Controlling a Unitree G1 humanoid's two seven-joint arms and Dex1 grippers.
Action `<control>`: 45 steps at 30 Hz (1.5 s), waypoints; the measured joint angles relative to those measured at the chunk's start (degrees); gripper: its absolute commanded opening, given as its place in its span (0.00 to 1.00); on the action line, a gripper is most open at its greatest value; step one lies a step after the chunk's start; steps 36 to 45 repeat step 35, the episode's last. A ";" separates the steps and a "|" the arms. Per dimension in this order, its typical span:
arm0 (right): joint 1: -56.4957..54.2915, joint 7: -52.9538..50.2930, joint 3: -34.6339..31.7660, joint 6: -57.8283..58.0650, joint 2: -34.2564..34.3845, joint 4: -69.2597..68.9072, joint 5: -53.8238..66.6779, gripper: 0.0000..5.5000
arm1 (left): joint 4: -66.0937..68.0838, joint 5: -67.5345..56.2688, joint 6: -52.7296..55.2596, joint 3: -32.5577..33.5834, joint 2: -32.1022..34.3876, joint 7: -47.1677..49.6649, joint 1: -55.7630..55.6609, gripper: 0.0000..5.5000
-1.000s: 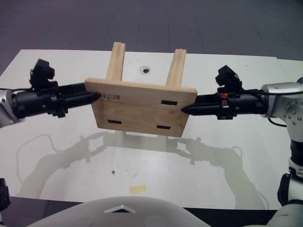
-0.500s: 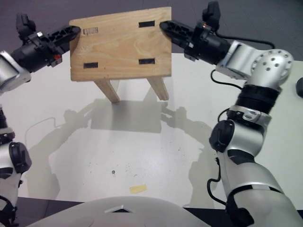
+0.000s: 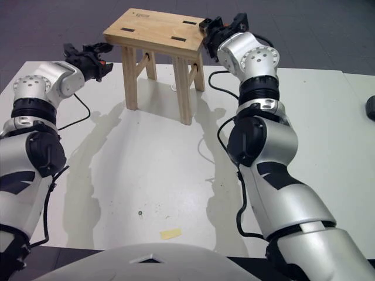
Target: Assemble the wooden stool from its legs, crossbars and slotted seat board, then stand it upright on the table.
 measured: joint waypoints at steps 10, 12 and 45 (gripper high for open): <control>17.11 27.23 19.47 -2.22 1.23 -22.90 -12.49 0.95 | -37.47 13.71 -11.60 -0.09 -5.07 -15.05 19.65 0.95; 23.96 31.33 26.16 -7.41 1.27 -33.25 -17.65 0.98 | -44.76 18.20 -14.76 -1.41 -8.38 -12.51 25.48 0.98; 48.82 -10.05 29.70 -32.08 -4.65 -59.30 -69.08 0.98 | -75.00 65.23 -30.15 -9.07 -9.31 7.33 45.21 0.98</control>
